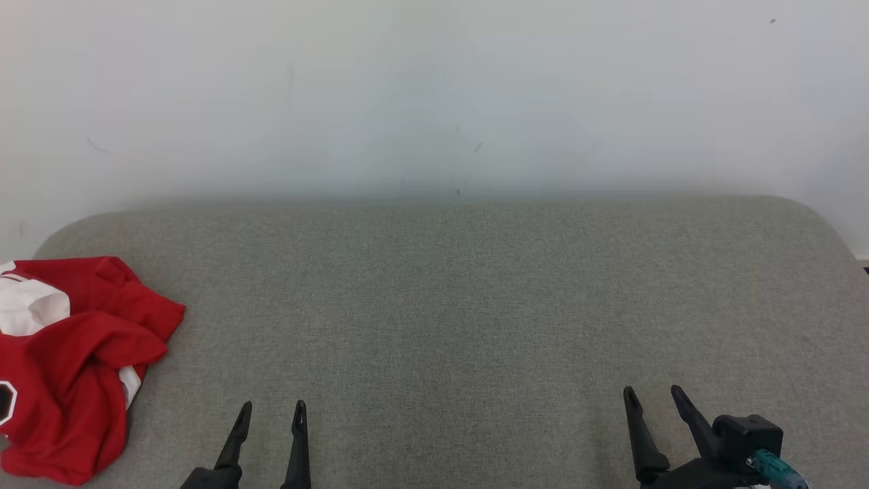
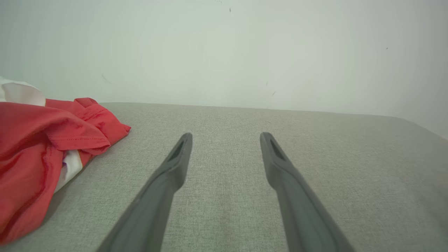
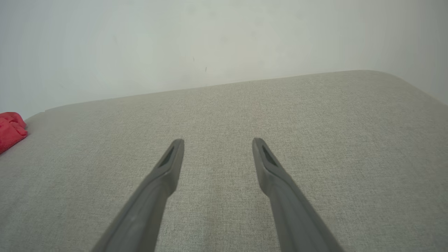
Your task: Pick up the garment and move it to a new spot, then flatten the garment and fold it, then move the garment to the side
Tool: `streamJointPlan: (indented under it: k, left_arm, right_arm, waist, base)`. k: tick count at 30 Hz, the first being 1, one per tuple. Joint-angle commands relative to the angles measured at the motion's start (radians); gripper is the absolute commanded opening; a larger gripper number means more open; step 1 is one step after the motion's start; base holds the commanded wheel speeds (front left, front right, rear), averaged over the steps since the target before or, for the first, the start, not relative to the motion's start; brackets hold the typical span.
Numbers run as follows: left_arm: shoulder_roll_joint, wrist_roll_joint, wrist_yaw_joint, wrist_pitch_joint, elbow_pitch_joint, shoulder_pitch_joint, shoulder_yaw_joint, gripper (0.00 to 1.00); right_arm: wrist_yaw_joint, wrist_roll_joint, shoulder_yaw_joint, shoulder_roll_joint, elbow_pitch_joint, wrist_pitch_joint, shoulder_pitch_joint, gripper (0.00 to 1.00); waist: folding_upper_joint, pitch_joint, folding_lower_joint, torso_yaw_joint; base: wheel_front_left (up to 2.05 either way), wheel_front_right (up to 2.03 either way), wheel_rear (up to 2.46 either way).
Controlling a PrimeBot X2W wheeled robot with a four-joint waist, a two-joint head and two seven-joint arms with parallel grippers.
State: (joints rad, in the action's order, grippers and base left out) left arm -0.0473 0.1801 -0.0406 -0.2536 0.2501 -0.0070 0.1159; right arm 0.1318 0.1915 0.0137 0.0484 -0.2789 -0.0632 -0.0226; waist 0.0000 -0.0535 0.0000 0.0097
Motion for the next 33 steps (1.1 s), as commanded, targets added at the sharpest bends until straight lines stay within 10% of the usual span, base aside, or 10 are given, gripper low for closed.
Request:
streamJointPlan:
  k: [1,21,33]
  left_arm:
    - [-0.005,-0.02,0.004,-0.009,0.002,0.007,0.002,1.0]
    - [-0.005,-0.006,0.013,-0.013,0.006,-0.008,0.009,1.0]
    - [-0.005,-0.017,0.016,-0.013,0.01,-0.007,0.002,1.0]
  right_arm:
    - [-0.002,-0.019,0.003,0.003,-0.002,-0.008,-0.001,1.0]
    - [-0.002,-0.027,-0.005,0.003,-0.009,-0.013,-0.004,1.0]
    - [-0.002,-0.016,-0.003,0.003,-0.012,-0.019,0.008,1.0]
  waist:
    - [0.0,-0.001,0.0,0.0]
    - [0.0,0.006,0.0,0.021]
    - [0.0,0.0,0.0,0.164]
  base:
    - [0.0,0.0,0.0]
    - [0.0,0.0,0.0]
    - [0.0,0.0,0.0]
